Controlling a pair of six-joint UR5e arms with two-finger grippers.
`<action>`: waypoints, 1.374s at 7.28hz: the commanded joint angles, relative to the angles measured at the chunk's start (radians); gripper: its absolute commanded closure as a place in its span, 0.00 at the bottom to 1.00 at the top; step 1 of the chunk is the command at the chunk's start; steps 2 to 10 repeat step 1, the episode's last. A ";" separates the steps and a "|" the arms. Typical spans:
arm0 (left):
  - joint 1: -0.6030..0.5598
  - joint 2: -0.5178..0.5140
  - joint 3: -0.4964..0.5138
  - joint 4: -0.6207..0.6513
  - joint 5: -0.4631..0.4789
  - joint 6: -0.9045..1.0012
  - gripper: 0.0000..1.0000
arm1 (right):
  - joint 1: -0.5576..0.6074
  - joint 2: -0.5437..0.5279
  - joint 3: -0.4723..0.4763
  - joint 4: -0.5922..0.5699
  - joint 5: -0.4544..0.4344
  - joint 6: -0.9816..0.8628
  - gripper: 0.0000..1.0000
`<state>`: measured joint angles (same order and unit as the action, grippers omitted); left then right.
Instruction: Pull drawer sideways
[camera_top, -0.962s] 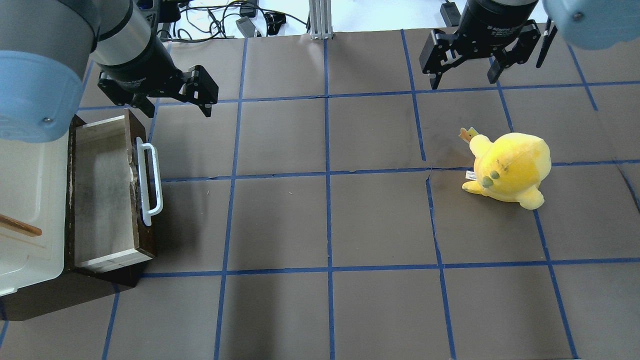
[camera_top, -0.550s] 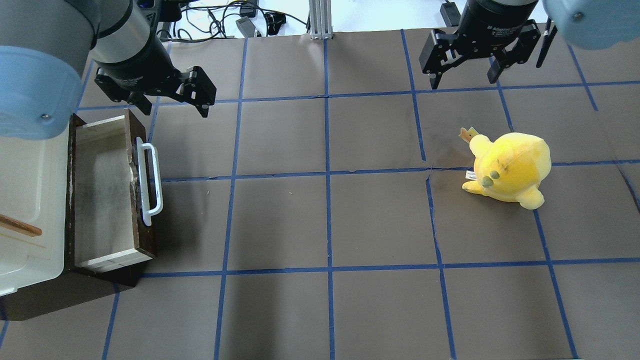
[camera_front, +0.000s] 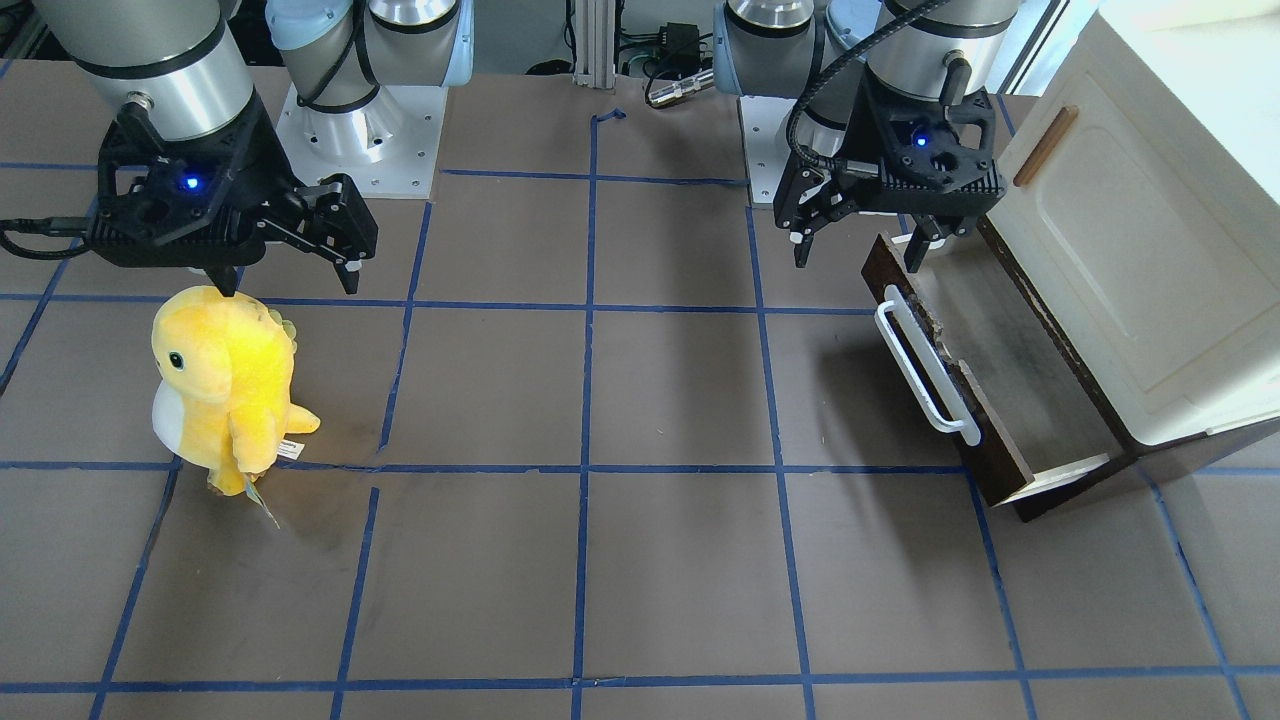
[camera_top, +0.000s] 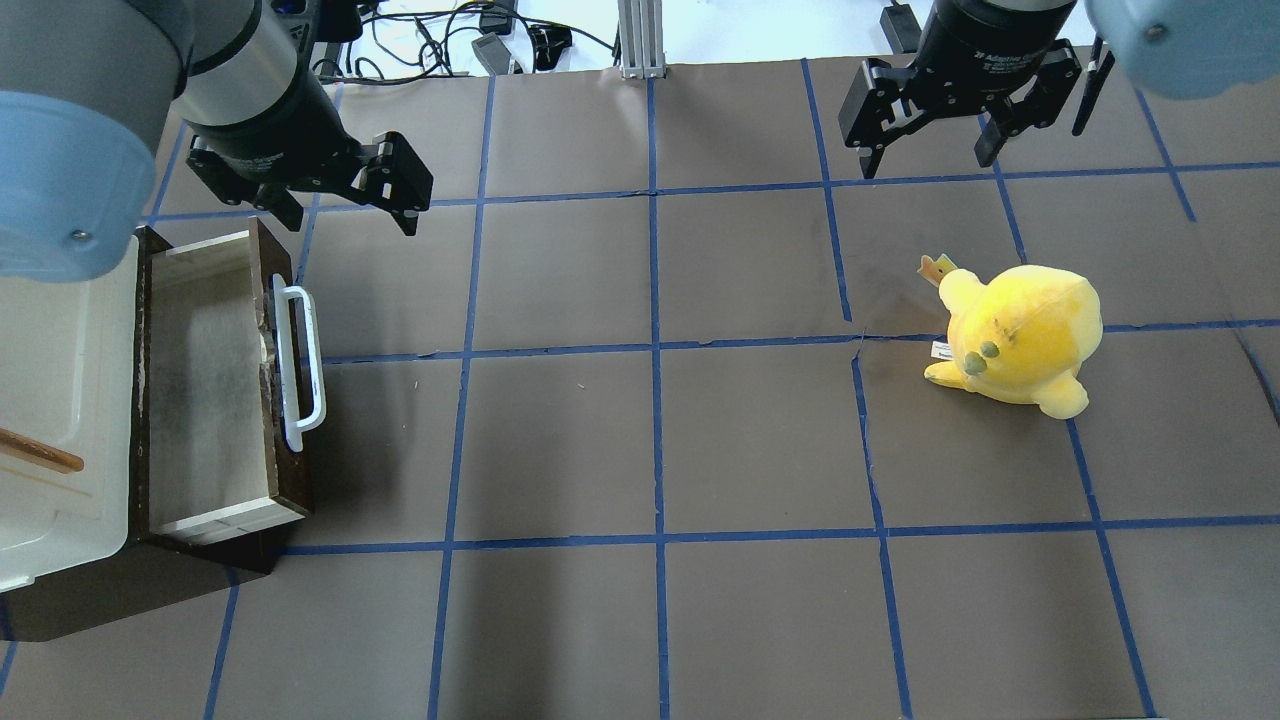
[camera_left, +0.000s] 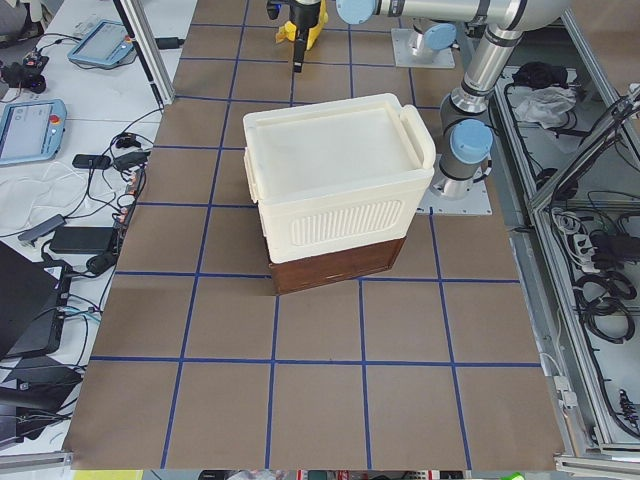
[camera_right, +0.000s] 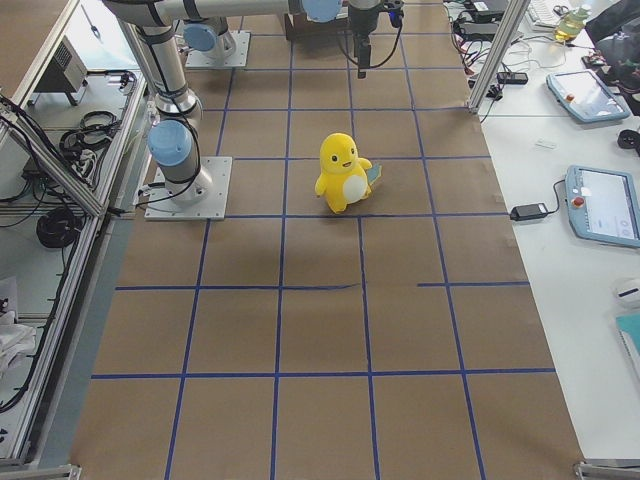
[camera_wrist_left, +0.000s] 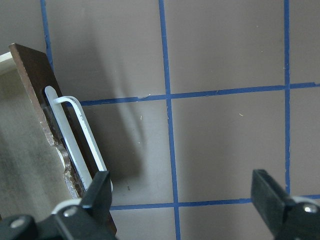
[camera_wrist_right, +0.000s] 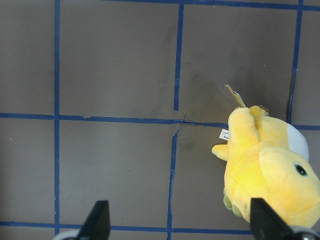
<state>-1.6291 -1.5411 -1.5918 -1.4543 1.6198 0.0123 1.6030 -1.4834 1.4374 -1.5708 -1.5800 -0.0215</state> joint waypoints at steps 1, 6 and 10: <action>0.002 -0.001 0.000 0.000 0.000 -0.002 0.00 | 0.000 0.000 0.000 0.000 0.000 0.000 0.00; 0.002 -0.001 0.000 0.000 0.000 -0.002 0.00 | 0.000 0.000 0.000 0.000 0.000 0.000 0.00; 0.002 -0.001 0.000 0.000 0.000 -0.002 0.00 | 0.000 0.000 0.000 0.000 0.000 0.000 0.00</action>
